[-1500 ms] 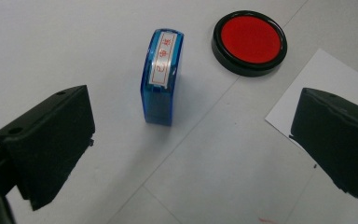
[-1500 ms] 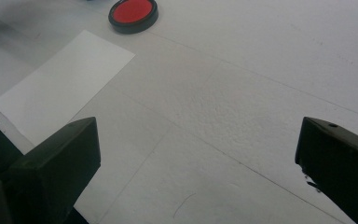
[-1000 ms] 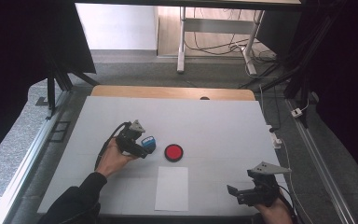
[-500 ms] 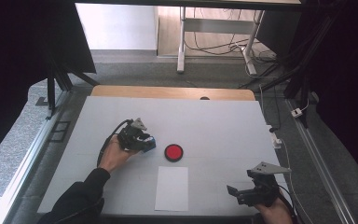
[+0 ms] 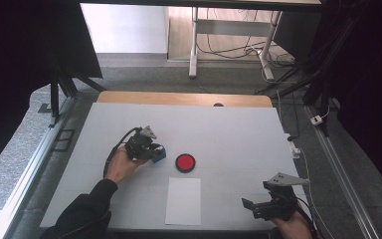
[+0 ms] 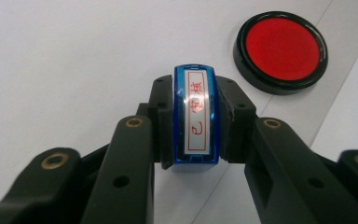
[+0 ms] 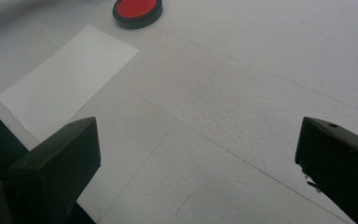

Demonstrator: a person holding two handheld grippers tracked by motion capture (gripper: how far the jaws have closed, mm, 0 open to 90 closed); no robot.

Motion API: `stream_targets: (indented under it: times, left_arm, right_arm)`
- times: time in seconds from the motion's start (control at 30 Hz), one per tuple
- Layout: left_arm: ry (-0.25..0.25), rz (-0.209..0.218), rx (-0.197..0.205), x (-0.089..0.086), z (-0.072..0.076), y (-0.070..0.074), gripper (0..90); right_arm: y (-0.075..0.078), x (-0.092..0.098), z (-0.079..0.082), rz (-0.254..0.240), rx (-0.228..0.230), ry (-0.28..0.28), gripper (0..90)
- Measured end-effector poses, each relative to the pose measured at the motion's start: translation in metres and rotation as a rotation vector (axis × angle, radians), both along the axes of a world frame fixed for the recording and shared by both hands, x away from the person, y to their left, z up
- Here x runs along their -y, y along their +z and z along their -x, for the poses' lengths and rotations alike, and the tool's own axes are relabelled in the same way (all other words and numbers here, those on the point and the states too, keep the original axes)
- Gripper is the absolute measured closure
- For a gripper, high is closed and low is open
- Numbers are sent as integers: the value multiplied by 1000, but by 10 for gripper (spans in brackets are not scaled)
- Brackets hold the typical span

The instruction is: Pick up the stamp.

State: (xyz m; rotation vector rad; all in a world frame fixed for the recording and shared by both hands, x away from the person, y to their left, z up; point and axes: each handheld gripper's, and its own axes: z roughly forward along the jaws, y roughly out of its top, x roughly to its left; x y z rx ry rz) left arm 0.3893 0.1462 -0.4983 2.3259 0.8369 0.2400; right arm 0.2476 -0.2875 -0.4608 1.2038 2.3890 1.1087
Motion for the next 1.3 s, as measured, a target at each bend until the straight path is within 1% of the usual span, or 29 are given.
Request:
stream_targets:
  times: [0.07, 0.13, 0.23, 0.27, 0.3, 0.33, 0.37, 0.47, 0.5, 0.53, 0.57, 0.67, 0.77, 0.8, 0.83, 0.87, 0.93, 0.97, 1.0, 1.07, 1.13, 1.3]
  left_arm:
    - [2, 16, -10, -2, 0, 3, 702]
    - [3, 26, -8, -2, 1, 5, 702]
    - [12, 24, 2, -2, 3, 7, 702]
    - [11, 22, 13, -2, 4, 8, 702]
    - [15, 36, 19, -3, 6, 11, 702]
    - [15, 36, 19, -3, 6, 11, 702]
    - [14, 46, 16, -3, 7, 12, 702]
    - [-3, 70, 23, -5, 13, 18, 703]
    - [-3, 70, 23, -5, 13, 18, 703]
    - [-18, 67, 39, -5, 17, 20, 703]
    - [-26, 64, 46, -5, 18, 21, 703]
    - [-30, 57, 51, -5, 22, 23, 704]
    - [-37, 64, 50, -5, 26, 25, 704]
    - [-41, 70, 51, -6, 27, 26, 704]
    - [-48, 83, 60, -7, 30, 28, 704]
    - [-48, 83, 60, -7, 30, 28, 704]
    - [-52, 98, 57, -9, 32, 30, 704]
    - [-55, 116, 38, -10, 34, 33, 704]
    - [-55, 124, 30, -10, 35, 34, 704]
    - [-55, 128, 24, -10, 36, 35, 704]
    - [-49, 144, 3, -10, 40, 37, 704]
    - [-42, 158, 8, -10, 46, 41, 703]
  right_arm:
    - [0, 0, 0, -1, 0, 0, 0]
    - [0, 0, 0, -1, 0, 0, 0]
    - [0, 0, 0, -2, 0, 1, 0]
    - [0, 0, 0, -1, 0, 1, 0]
    - [0, 0, 0, -2, 0, 0, 0]
    - [0, 0, 0, -2, 0, 1, 0]
    - [0, 0, 0, -2, 0, 1, 0]
    - [0, 0, 0, -2, 0, 0, 0]
    - [0, 0, 0, -2, 0, 0, 0]
    - [0, 0, 0, -2, 0, 1, 0]
    - [0, 0, 0, -1, 1, 1, 0]
    - [0, 0, 0, -2, 0, 1, 0]
    - [0, 0, 0, 2, 1, 2, 0]
    - [0, -1, -1, 2, 1, 2, 0]
    - [0, -1, 0, 4, 0, 3, 0]
    - [0, -1, -1, 4, 0, 3, 0]
    - [0, -1, 0, 4, 0, 3, 0]
    - [0, -1, 0, 4, 0, 3, 0]
    - [0, -1, 0, 4, 0, 3, 0]
    - [0, -1, -1, 4, 1, 2, 0]
    - [0, -1, 0, 3, 0, 3, 0]
    - [0, -1, -1, 4, 1, 4, 0]
